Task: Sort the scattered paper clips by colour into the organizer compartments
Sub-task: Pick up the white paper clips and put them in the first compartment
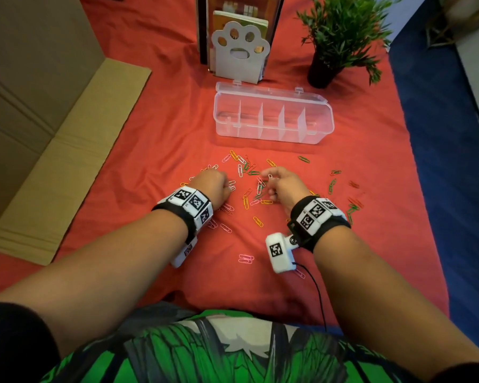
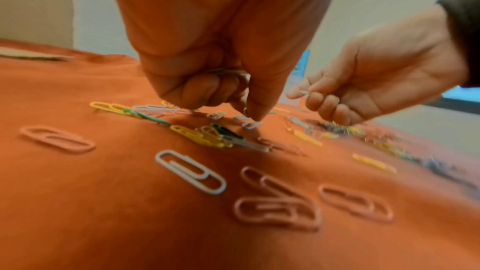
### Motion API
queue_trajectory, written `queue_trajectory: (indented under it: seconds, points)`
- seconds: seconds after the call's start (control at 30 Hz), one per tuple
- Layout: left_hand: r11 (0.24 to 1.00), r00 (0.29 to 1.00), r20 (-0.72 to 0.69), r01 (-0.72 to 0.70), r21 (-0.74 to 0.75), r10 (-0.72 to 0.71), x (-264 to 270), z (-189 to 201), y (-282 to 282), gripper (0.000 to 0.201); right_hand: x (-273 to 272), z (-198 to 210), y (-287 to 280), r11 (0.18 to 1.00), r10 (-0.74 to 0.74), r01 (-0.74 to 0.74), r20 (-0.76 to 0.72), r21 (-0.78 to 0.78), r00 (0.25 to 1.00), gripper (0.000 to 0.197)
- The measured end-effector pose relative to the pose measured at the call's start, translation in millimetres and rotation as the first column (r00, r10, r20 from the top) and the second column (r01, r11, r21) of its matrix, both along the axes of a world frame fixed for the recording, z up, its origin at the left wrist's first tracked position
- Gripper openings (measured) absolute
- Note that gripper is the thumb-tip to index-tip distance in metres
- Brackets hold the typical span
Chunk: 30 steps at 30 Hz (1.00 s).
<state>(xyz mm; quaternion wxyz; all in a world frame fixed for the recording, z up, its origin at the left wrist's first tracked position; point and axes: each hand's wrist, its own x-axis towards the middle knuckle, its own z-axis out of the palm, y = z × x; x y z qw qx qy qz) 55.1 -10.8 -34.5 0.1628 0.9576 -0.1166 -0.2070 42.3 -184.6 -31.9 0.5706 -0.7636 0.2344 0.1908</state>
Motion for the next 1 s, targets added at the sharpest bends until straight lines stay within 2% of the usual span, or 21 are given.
queue_trajectory:
  seconds: [0.07,0.1,0.13,0.17,0.2,0.23,0.27,0.3,0.33,0.4,0.43,0.5,0.53,0.6,0.63,0.67,0.7,0.73,0.8,0.93,1.0]
  points:
    - [0.978,0.985,-0.087,-0.160,-0.130,0.150,0.8,5.5,3.1,0.020,4.0,5.1,2.6,0.954,-0.184,0.198,-0.084,0.226,0.979,0.026]
    - [0.936,0.952,-0.193,-0.278,-0.217,0.239,1.3,9.0,4.9,0.018,5.9,7.2,3.1,0.930,-0.224,0.247,-0.112,0.272,0.968,0.023]
    - [0.842,0.881,-0.350,-0.432,-0.323,0.318,1.9,12.5,7.0,0.017,7.7,9.3,3.2,0.932,-0.222,0.250,-0.131,0.261,0.966,0.021]
    - [0.694,0.774,-0.515,-0.597,-0.403,0.367,2.2,16.2,9.2,0.017,9.9,10.1,3.5,0.965,-0.169,0.191,-0.134,0.180,0.976,0.020]
    - [0.523,0.651,-0.661,-0.736,-0.430,0.373,1.3,19.8,12.2,0.018,11.7,10.8,3.8,0.998,-0.056,0.060,-0.138,0.022,0.989,0.016]
    - [0.370,0.552,-0.767,-0.822,-0.433,0.329,-0.1,23.5,16.4,0.017,12.7,10.5,4.6,0.973,0.090,-0.120,-0.155,-0.195,0.984,0.011]
    - [0.259,0.495,-0.830,-0.863,-0.434,0.258,-1.1,26.8,21.2,0.015,13.2,7.8,6.0,0.865,0.222,-0.276,-0.174,-0.419,0.959,0.018]
    - [0.177,0.468,-0.863,-0.881,-0.439,0.191,-1.9,29.0,25.0,0.013,12.2,4.3,9.0,0.723,0.314,-0.361,-0.186,-0.589,0.931,0.029]
    - [0.113,0.461,-0.876,-0.887,-0.449,0.142,-2.8,32.0,27.4,0.013,10.2,0.1,12.6,0.622,0.375,-0.401,-0.194,-0.673,0.907,0.037]
    - [0.041,0.459,-0.880,-0.888,-0.457,0.120,-1.7,33.6,27.3,0.017,5.5,-7.4,19.3,0.568,0.410,-0.408,-0.185,-0.714,0.893,0.040]
    - [0.042,0.455,-0.877,-0.890,-0.454,0.154,0.1,32.8,24.7,0.022,5.0,-9.8,21.6,0.566,0.411,-0.408,-0.184,-0.716,0.893,0.039]
    - [0.150,0.497,-0.823,-0.868,-0.473,0.274,3.4,27.2,17.0,0.035,7.6,-12.2,22.5,0.547,0.430,-0.429,-0.199,-0.719,0.881,0.037]
    - [0.255,0.561,-0.750,-0.828,-0.500,0.350,4.5,22.8,13.3,0.036,9.7,-11.9,21.2,0.538,0.444,-0.444,-0.206,-0.717,0.872,0.035]
    - [0.587,0.763,-0.465,-0.644,-0.491,0.449,6.2,10.1,10.0,0.031,12.1,-9.5,15.8,0.544,0.448,-0.438,-0.194,-0.716,0.873,0.031]
    - [0.745,0.857,-0.288,-0.514,-0.426,0.427,5.9,5.7,9.1,0.025,12.7,-8.9,12.3,0.549,0.443,-0.424,-0.179,-0.720,0.878,0.029]
    - [0.858,0.920,-0.150,-0.391,-0.332,0.361,4.9,3.5,7.9,0.019,12.9,-8.8,8.3,0.551,0.440,-0.407,-0.161,-0.729,0.883,0.028]
    - [0.926,0.960,-0.050,-0.280,-0.253,0.276,4.0,1.3,6.3,0.021,12.3,-8.0,5.2,0.554,0.444,-0.390,-0.136,-0.735,0.886,0.027]
    - [0.966,0.982,0.016,-0.181,-0.186,0.188,3.7,-1.8,4.6,0.026,11.4,-6.9,3.7,0.553,0.453,-0.379,-0.114,-0.742,0.884,0.026]
    - [0.996,0.996,0.069,-0.055,-0.073,0.060,3.1,-3.8,0.4,0.033,7.8,-4.4,5.3,0.538,0.485,-0.380,-0.092,-0.753,0.870,0.029]
    - [0.995,0.991,0.114,0.057,0.083,-0.066,4.2,-6.0,-6.1,0.029,-1.1,-12.4,17.6,0.449,0.545,-0.415,-0.126,-0.791,0.829,0.032]
    - [0.990,0.991,0.098,0.085,0.113,-0.096,2.2,-4.7,-9.2,0.029,-1.8,-15.4,20.7,0.471,0.538,-0.426,-0.131,-0.772,0.833,0.029]
